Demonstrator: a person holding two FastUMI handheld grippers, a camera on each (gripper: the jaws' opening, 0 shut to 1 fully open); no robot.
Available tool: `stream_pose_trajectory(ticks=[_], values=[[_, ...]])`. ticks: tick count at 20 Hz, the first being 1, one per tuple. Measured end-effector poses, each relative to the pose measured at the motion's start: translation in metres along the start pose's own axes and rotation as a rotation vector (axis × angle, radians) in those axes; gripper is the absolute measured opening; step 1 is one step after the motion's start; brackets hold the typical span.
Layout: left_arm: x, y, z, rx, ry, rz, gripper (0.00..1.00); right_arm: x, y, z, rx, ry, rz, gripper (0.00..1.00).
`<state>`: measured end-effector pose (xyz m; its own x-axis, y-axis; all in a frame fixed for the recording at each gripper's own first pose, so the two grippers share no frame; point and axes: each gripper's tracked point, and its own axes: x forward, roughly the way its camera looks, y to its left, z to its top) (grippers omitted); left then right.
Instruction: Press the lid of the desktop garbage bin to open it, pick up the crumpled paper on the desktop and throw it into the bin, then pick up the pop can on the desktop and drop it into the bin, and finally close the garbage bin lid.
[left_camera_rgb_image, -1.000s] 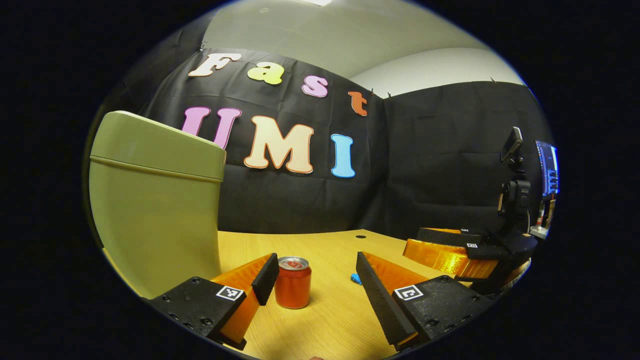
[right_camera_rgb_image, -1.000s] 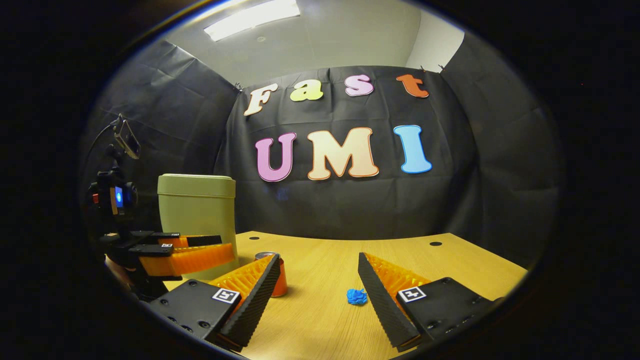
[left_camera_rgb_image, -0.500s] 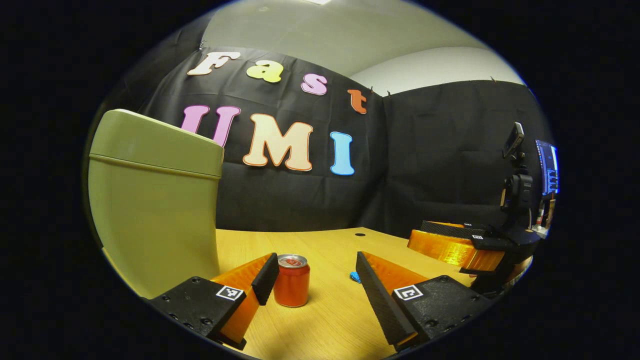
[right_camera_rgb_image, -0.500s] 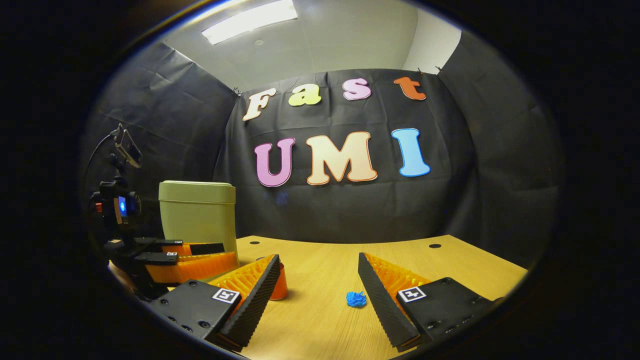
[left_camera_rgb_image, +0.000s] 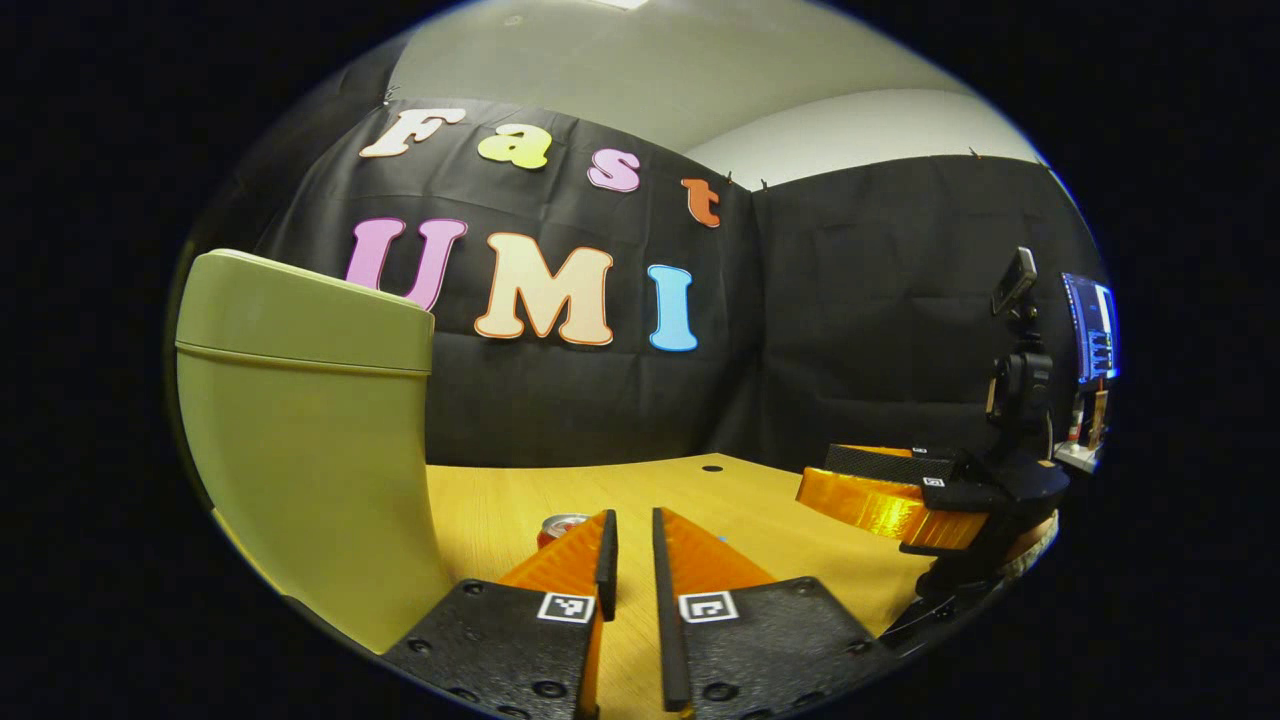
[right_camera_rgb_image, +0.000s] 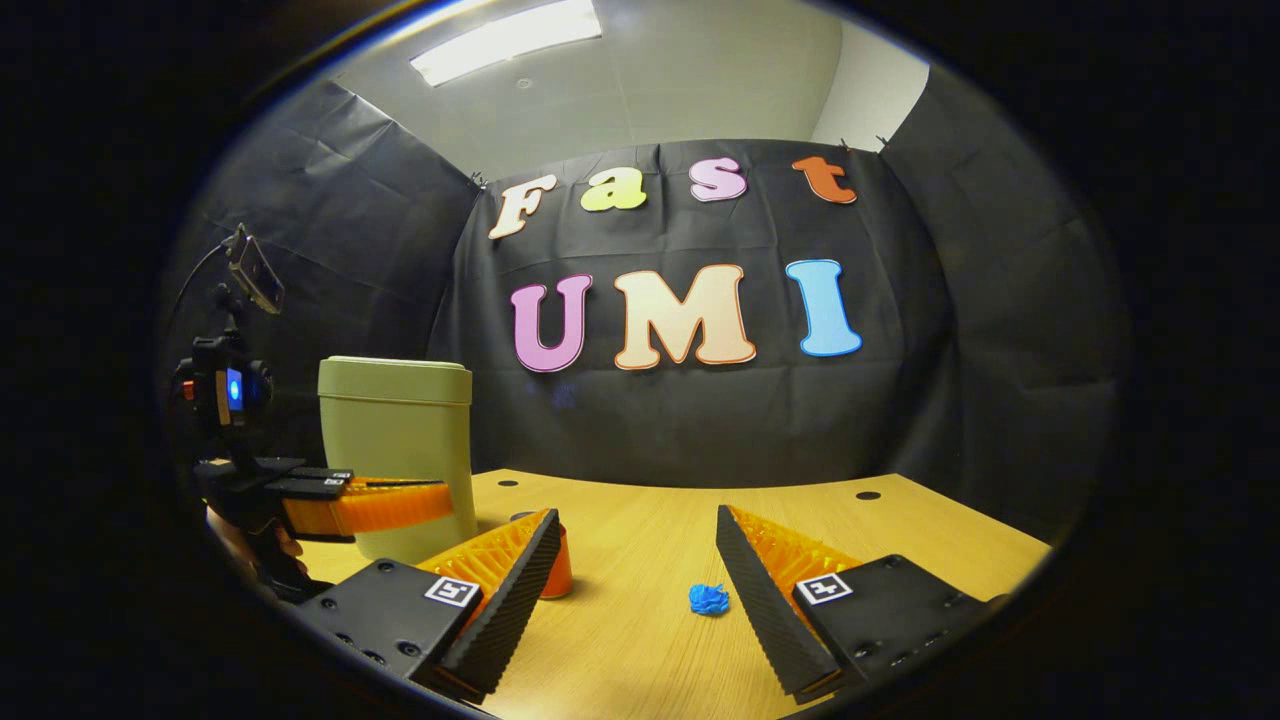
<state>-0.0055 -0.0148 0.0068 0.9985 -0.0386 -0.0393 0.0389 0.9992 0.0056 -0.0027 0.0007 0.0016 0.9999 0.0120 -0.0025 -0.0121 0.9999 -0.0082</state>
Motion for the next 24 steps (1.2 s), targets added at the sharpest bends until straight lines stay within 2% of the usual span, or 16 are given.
stream_pose_trajectory(ticks=[1,2,7,11,16,21,24], values=[[-0.002,0.001,0.004,-0.004,0.003,0.001,0.02,0.0,-0.001,0.001,0.001,-0.001,-0.001,0.99],[-0.003,0.002,0.01,-0.004,0.003,0.004,0.0,0.0,-0.003,0.0,0.002,-0.001,-0.003,0.99],[-0.014,-0.007,0.067,0.02,-0.036,-0.058,0.0,0.0,-0.009,0.002,0.035,0.0,-0.007,1.0],[-0.024,0.031,0.126,0.13,-0.079,0.029,0.0,-0.004,-0.012,0.004,0.042,0.001,-0.016,1.0],[-0.032,0.092,0.172,0.148,-0.087,0.153,0.0,-0.005,-0.009,0.002,-0.002,0.005,-0.016,0.99],[-0.039,0.151,0.171,0.113,-0.027,0.275,0.0,-0.005,-0.005,0.001,-0.015,0.011,-0.004,0.99],[-0.044,0.168,0.153,0.115,0.043,0.309,0.0,-0.004,-0.005,-0.001,-0.014,0.018,-0.002,1.0]])
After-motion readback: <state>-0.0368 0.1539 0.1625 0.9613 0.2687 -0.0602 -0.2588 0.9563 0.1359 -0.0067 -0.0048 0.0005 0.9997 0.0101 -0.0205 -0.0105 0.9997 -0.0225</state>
